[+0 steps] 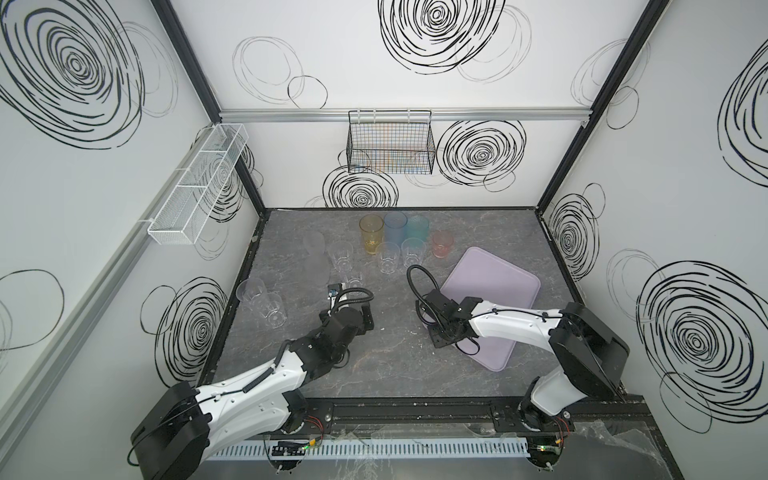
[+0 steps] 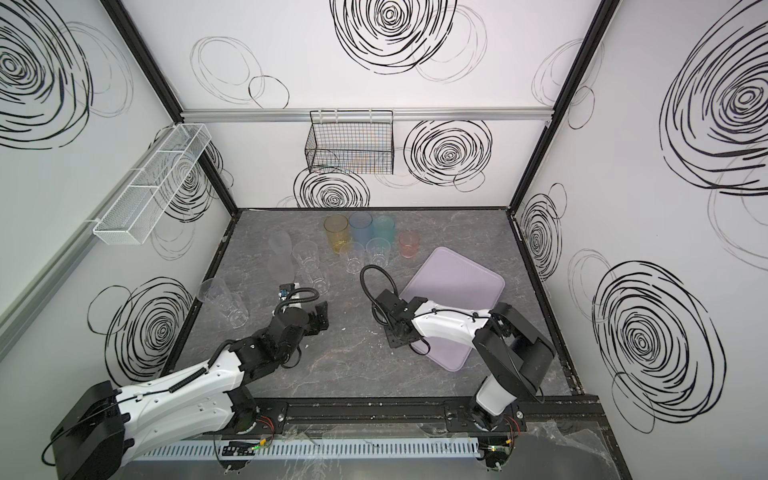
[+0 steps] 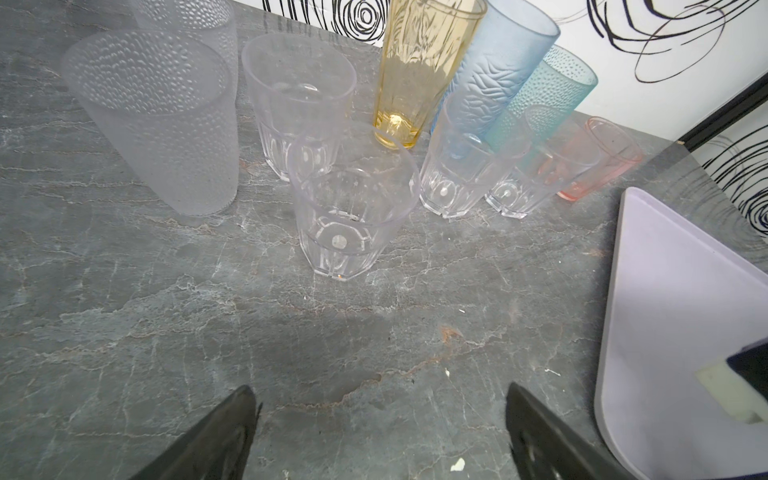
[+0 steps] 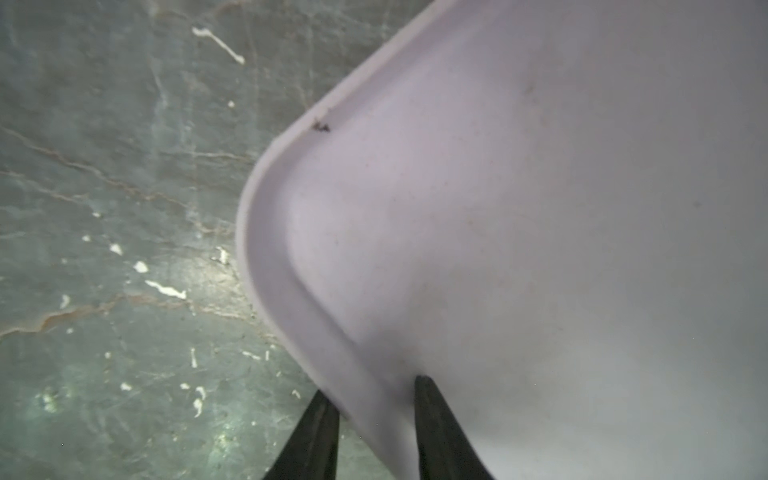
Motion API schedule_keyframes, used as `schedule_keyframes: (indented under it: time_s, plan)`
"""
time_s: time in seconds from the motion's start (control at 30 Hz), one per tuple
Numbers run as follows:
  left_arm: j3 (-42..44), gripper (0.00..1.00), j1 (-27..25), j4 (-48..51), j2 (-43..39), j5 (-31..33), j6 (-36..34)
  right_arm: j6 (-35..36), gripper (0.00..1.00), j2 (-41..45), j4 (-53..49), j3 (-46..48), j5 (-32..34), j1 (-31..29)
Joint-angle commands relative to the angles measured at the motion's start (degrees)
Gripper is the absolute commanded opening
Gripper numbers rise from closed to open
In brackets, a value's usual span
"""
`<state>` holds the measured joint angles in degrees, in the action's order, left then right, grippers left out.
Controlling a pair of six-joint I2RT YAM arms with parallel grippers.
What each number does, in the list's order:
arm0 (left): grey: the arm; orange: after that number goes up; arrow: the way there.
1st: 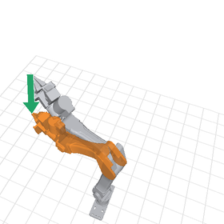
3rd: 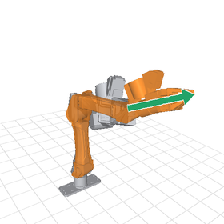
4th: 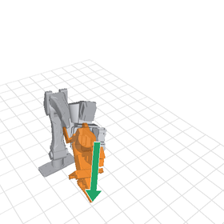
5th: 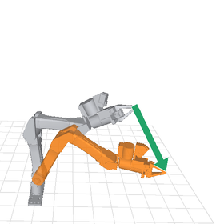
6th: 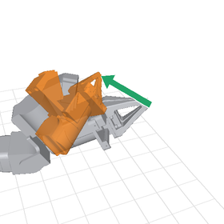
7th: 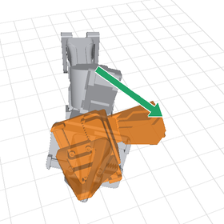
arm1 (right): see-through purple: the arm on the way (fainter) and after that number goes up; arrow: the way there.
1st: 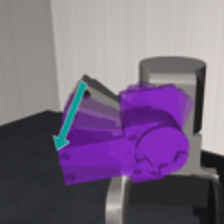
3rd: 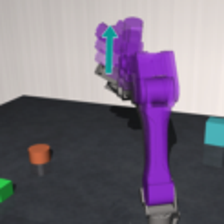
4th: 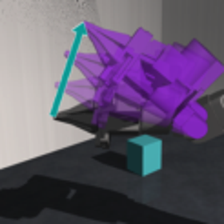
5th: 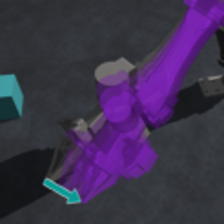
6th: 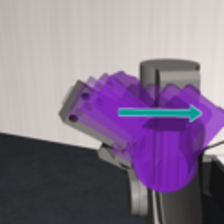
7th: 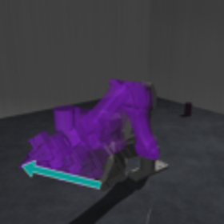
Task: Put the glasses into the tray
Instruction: 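Drag the lavender tray toward the robot with the right gripper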
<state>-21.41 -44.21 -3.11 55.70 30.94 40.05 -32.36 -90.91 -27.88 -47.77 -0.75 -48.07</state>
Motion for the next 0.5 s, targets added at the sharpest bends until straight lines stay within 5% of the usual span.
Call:
schedule_keyframes:
  time_s: [0.0, 0.47]
  plan:
    - [-0.44, 0.96, -0.31, -1.54, -0.26, 1.44, 1.72, -5.6, 0.26, -1.14, 8.49, 1.58, -4.66, 0.7]
    - [-1.67, 0.96, -3.07, -2.42, 2.57, 0.99, 3.4, -22.44, 0.17, 0.27, 30.03, 6.52, -16.12, 3.47]
